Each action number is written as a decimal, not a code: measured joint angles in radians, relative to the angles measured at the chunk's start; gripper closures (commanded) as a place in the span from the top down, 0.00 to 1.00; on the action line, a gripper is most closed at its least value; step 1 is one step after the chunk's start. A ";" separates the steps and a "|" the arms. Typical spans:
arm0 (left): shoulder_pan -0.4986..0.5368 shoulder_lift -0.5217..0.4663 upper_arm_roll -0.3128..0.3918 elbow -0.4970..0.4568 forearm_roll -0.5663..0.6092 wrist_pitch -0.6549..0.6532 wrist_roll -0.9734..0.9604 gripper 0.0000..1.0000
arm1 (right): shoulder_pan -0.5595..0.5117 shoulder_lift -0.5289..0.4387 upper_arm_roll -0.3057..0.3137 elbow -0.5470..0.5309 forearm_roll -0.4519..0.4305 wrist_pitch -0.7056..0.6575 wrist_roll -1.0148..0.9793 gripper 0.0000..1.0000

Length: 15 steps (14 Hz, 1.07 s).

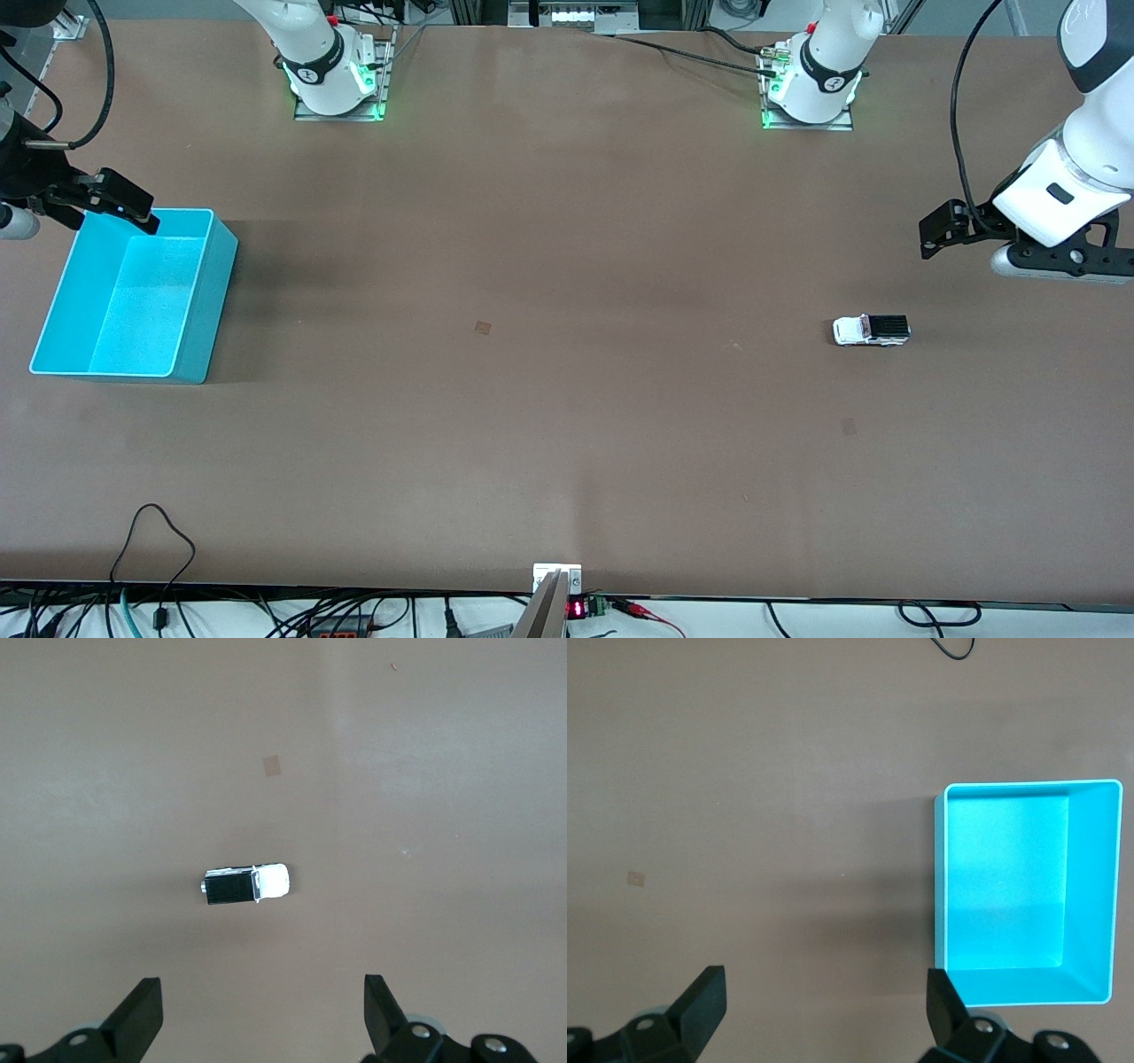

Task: Wind and store white jeep toy

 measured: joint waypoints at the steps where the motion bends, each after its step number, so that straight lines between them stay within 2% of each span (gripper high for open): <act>1: 0.000 0.000 0.001 0.000 0.000 -0.001 0.000 1.00 | -0.004 0.000 0.001 0.000 0.000 0.000 0.000 1.00; 9: 0.001 0.000 0.004 -0.001 0.000 -0.005 0.000 1.00 | -0.019 0.000 0.018 0.000 0.000 0.000 -0.001 1.00; 15: 0.005 0.012 0.001 -0.008 0.000 -0.154 0.001 1.00 | -0.021 0.000 0.018 0.000 0.000 0.000 -0.001 1.00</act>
